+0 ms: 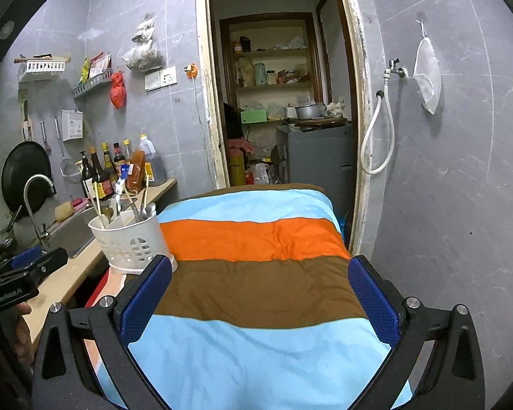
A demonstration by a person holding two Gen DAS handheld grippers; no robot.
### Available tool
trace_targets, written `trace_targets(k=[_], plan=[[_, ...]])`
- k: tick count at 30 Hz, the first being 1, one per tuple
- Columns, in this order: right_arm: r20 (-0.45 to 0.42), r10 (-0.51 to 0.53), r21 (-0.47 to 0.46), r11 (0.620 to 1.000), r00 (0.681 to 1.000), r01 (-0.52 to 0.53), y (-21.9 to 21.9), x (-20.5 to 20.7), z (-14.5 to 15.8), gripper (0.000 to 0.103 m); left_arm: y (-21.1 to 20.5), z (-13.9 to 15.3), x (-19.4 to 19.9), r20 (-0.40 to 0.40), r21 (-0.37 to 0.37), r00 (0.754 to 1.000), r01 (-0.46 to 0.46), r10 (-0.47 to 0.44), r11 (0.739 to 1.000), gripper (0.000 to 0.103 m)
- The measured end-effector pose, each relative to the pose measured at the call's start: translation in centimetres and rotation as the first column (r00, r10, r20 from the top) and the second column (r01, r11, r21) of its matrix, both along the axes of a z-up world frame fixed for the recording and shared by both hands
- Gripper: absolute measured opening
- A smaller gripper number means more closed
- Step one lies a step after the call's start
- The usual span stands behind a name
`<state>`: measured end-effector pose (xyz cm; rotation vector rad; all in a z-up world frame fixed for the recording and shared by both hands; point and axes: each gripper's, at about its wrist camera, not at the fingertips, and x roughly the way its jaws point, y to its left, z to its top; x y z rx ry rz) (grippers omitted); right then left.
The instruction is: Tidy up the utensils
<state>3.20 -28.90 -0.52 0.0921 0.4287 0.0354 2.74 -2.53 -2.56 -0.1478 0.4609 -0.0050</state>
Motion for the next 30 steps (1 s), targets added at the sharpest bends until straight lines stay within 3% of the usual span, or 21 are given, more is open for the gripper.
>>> trace_targets(k=[12, 30], plan=[[-0.006, 0.033, 0.013, 0.999, 0.999, -0.033, -0.4, -3.2, -0.6, 0.101, -0.6, 0.8, -3.1, 0.038, 0.012, 0.999, -0.006, 0.006, 1.000, 0.101], [-0.002, 0.044, 0.011, 0.999, 0.999, -0.044, -0.2, -3.9, -0.6, 0.101, -0.8, 0.8, -3.7, 0.042, 0.017, 0.999, -0.003, 0.002, 1.000, 0.101]])
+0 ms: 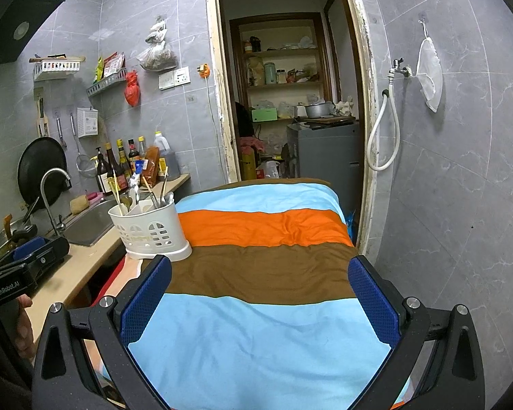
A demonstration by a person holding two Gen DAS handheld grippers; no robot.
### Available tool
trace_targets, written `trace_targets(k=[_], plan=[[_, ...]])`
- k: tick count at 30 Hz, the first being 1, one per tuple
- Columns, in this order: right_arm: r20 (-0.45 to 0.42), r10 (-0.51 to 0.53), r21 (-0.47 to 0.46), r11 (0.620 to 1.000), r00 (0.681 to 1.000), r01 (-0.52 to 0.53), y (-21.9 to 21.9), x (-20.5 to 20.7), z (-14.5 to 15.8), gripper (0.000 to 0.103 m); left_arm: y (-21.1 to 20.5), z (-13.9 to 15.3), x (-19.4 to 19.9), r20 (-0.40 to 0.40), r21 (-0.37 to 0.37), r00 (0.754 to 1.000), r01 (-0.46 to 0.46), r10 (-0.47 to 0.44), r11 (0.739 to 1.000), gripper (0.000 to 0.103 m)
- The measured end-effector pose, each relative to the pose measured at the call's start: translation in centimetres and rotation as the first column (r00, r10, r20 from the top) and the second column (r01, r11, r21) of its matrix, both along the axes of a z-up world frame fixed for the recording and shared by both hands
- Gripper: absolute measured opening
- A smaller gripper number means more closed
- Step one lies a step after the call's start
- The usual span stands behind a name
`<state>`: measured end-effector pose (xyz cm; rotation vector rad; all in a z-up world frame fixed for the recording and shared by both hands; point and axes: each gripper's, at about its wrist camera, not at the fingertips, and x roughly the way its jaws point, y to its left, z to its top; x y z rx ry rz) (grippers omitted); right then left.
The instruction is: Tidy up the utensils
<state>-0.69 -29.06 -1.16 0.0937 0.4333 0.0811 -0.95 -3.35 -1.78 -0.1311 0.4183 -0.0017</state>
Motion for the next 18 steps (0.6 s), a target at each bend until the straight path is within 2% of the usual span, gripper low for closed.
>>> trace_targets(k=[18], plan=[[-0.001, 0.000, 0.000, 1.000, 1.000, 0.000, -0.05, 0.04, 0.06, 0.101, -0.18, -0.03, -0.09, 0.001, 0.000, 1.000, -0.001, 0.001, 1.000, 0.101]])
